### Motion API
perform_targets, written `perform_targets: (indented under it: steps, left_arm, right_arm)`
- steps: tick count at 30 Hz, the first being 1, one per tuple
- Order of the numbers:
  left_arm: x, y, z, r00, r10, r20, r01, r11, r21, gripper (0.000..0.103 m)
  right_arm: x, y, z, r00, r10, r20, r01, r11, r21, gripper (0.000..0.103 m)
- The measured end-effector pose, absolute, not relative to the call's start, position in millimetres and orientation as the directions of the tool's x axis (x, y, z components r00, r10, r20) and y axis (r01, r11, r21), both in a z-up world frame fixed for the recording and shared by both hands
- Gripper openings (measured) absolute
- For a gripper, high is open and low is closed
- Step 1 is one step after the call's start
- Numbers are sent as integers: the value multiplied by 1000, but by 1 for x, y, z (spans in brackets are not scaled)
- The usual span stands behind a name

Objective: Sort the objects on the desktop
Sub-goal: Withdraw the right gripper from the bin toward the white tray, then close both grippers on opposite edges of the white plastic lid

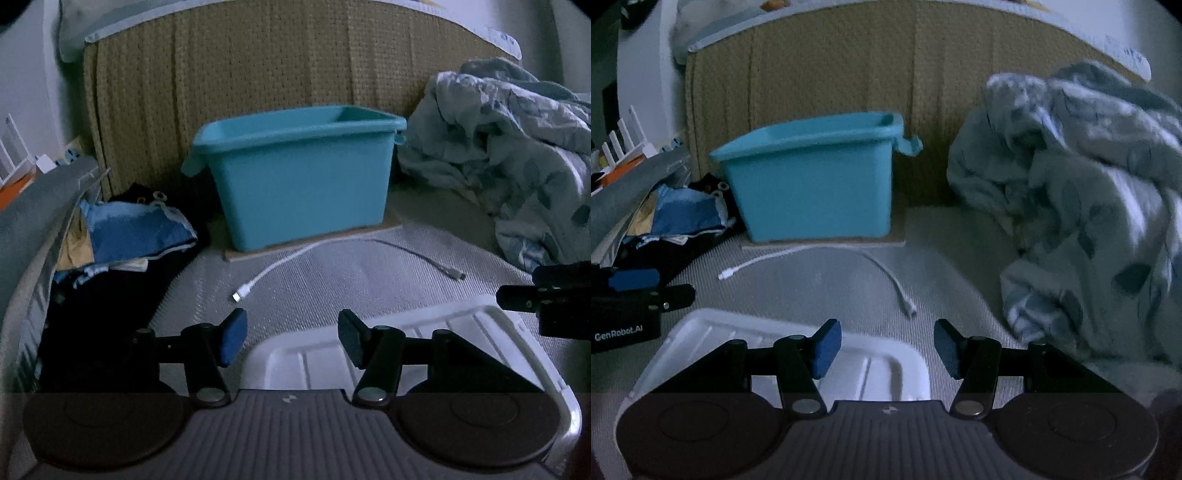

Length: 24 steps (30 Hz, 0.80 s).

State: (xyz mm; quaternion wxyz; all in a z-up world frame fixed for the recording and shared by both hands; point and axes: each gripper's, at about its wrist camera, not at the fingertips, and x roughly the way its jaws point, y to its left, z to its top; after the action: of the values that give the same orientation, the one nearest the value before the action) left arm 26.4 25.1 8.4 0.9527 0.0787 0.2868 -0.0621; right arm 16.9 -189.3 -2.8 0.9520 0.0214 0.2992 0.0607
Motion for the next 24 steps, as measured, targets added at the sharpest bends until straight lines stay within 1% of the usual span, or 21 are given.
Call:
perform_targets:
  steps: [8, 24]
  left_arm:
    - [26, 25, -3, 791, -60, -608, 168, 978, 122, 63]
    - [28, 46, -12, 728, -54, -684, 149, 986, 81, 69]
  right_arm:
    - [15, -191, -20, 770, 125, -626, -91, 992, 87, 60]
    - [17, -198, -29, 728, 143, -671, -93, 990, 110, 60]
